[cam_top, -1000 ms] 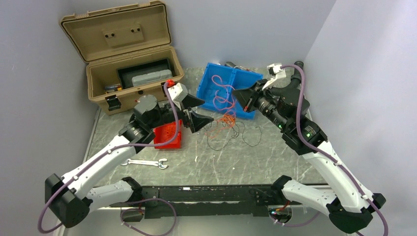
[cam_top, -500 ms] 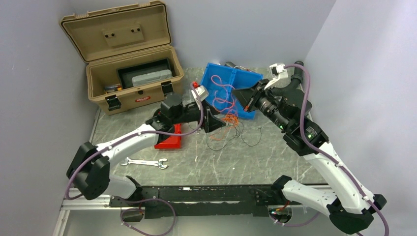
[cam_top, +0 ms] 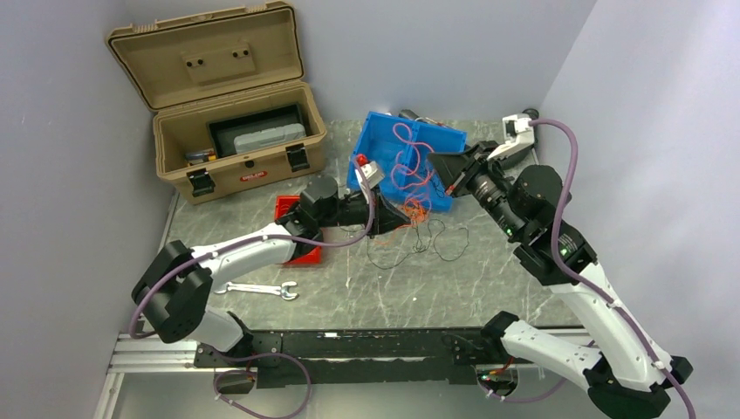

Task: Untangle the cables

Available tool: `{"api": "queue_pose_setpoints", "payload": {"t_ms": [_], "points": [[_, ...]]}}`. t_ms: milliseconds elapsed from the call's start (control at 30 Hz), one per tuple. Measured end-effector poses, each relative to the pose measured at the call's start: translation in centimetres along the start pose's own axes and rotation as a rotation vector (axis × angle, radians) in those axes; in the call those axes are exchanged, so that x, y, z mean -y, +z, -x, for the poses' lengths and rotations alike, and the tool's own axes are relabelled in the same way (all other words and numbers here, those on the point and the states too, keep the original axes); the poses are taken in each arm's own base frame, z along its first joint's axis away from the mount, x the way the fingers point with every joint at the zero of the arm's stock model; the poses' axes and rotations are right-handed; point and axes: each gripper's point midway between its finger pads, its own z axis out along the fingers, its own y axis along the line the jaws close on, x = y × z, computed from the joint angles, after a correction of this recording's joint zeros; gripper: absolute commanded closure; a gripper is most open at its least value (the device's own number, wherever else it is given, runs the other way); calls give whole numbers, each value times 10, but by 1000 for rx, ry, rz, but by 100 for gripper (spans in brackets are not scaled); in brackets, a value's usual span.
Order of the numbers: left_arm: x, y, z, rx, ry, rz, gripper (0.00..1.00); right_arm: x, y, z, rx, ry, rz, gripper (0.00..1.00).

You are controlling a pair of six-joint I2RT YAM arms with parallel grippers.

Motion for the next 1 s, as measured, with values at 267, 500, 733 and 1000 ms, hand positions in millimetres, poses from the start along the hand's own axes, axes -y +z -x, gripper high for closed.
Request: {"api": "queue_pose_setpoints", "payload": {"t_ms": [267, 500, 733, 1000], "points": [[-30, -17, -50, -65, -91, 119, 100, 17, -31, 75, 191, -83, -190, 100], [-68, -67, -133, -182, -256, 324, 100, 47, -87, 133, 377, -161, -410, 100], [-83, -88, -151, -232, -295, 479, 100, 67, -128, 156, 481, -177, -554, 100], [-92, -100, -132, -258, -221, 577, 20, 60, -134, 163, 485, -197, -520, 100]]}}
